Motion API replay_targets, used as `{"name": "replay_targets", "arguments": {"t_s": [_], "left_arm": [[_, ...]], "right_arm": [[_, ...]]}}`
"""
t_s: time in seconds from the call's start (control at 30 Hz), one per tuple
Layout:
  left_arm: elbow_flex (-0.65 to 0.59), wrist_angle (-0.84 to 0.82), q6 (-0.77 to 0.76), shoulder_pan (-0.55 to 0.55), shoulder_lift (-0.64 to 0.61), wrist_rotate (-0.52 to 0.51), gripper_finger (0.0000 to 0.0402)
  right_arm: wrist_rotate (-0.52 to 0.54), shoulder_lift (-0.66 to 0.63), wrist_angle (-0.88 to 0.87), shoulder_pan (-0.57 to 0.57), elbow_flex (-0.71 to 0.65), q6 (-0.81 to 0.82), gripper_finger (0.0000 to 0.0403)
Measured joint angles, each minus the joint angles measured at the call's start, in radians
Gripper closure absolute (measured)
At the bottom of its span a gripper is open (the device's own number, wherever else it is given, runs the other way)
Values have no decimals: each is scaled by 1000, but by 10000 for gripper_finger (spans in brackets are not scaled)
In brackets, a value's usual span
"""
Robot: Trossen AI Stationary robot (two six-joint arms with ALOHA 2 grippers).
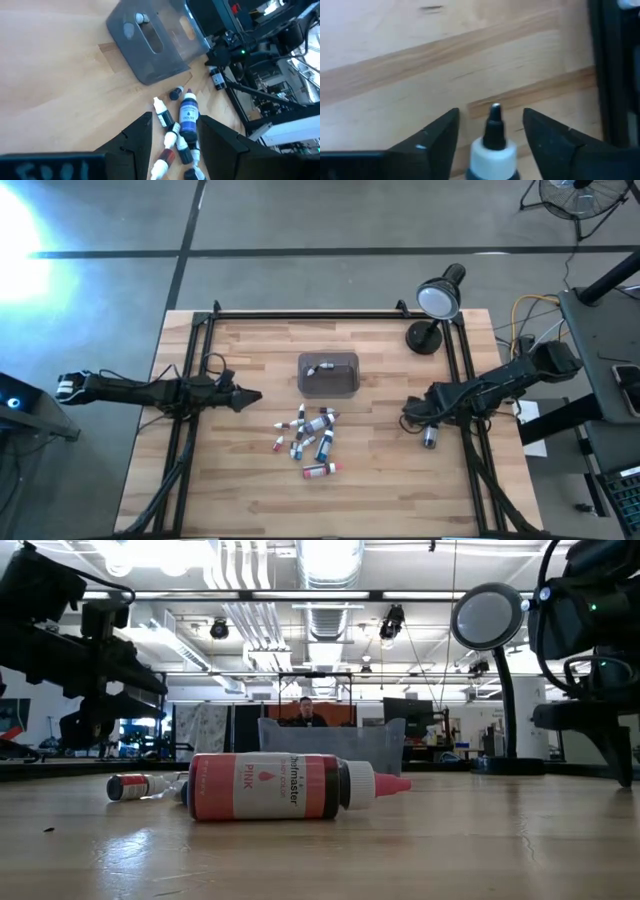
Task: Pick & Place food coloring
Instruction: Put the large black food coloring bottle into the bin
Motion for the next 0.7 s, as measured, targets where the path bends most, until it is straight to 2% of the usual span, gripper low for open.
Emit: {"name": "replay_targets", "arguments": {"t_s": [0.17,0.3,0.43,0.7], "left_arm": [[0,0,0,8,14,-6,271],[0,0,-2,9,17,-6,271],[0,1,-2,9,17,-6,271],[0,2,-1,10,17,-5,271]], "right_arm": [[-17,-3,4,-1,-1,1,257],[-61,-6,7,0,0,9,278],[-90,-7,11,0,-2,40,278],[-103,-7,12,0,-1,69,253]]}}
